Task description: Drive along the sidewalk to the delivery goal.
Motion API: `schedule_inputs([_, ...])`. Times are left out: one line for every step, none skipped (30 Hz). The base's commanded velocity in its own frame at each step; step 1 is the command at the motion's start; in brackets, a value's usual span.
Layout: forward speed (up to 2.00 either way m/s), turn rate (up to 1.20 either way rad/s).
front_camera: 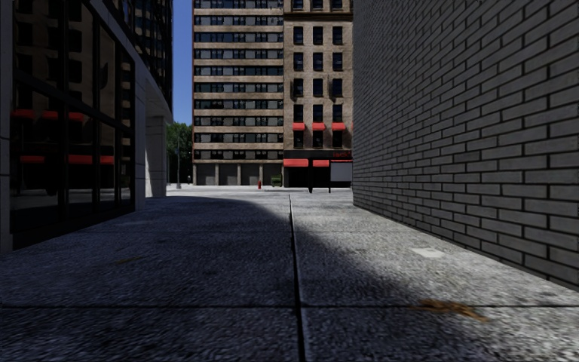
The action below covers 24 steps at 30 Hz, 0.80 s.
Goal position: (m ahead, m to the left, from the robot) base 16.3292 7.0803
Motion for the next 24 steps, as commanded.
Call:
schedule_inputs([1.97,0.0])
schedule_inputs([1.97,0.0])
schedule_inputs([1.97,0.0])
schedule_inputs([1.97,0.0])
schedule_inputs([1.97,0.0])
schedule_inputs([1.97,0.0])
schedule_inputs([1.97,0.0])
schedule_inputs([1.97,0.0])
schedule_inputs([1.97,0.0])
schedule_inputs([1.97,0.0])
schedule_inputs([1.97,0.0])
schedule_inputs([1.97,0.0])
schedule_inputs([1.97,0.0])
schedule_inputs([1.97,0.0])
schedule_inputs([1.97,0.0])
schedule_inputs([1.97,0.0])
schedule_inputs([1.97,0.0])
schedule_inputs([1.97,0.0])
schedule_inputs([1.97,0.0])
schedule_inputs([1.97,0.0])
schedule_inputs([1.97,0.0])
schedule_inputs([1.97,0.0])
schedule_inputs([1.97,0.0])
schedule_inputs([1.97,0.0])
